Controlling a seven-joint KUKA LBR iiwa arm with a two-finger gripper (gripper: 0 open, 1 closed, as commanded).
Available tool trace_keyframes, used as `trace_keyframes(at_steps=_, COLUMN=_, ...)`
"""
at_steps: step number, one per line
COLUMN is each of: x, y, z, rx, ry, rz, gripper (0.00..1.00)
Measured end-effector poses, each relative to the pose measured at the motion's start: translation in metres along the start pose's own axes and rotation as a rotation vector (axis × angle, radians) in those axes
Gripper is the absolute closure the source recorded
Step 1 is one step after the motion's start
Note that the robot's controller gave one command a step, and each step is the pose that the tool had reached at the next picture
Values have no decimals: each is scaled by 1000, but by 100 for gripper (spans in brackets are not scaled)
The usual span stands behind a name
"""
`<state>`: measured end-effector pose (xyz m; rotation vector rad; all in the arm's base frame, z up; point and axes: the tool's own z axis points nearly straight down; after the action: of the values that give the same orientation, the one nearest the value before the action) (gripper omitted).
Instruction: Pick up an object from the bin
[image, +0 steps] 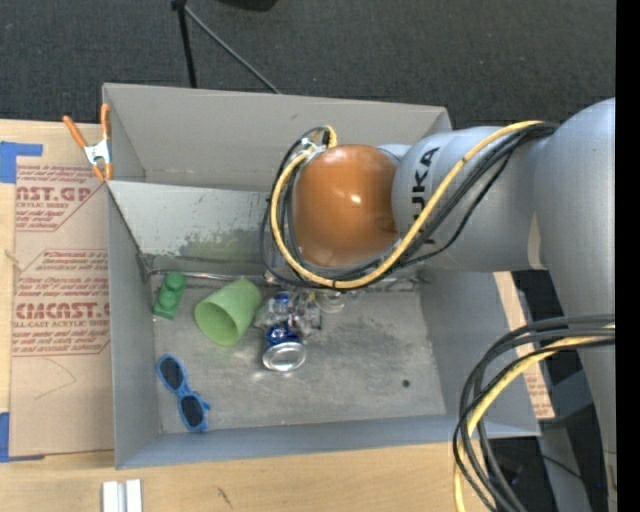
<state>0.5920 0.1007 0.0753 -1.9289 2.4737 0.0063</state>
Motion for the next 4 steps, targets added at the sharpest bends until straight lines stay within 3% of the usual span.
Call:
trace_keyframes(at_steps=1, x=17, y=17, z=0, rx=-1, ry=4, rz=-226, gripper=100)
trace_keyframes(at_steps=2, x=-4, y=26, z=-121, rx=8, ry=0, rz=-208, gripper=100)
trace_keyframes(at_steps=3, x=-33, y=28, z=-207, rx=9, ry=-1, rz=-203, gripper=100)
trace_keyframes(at_steps=4, x=8, y=31, z=-195, rx=-2, ry=4, rz=-463, gripper=100)
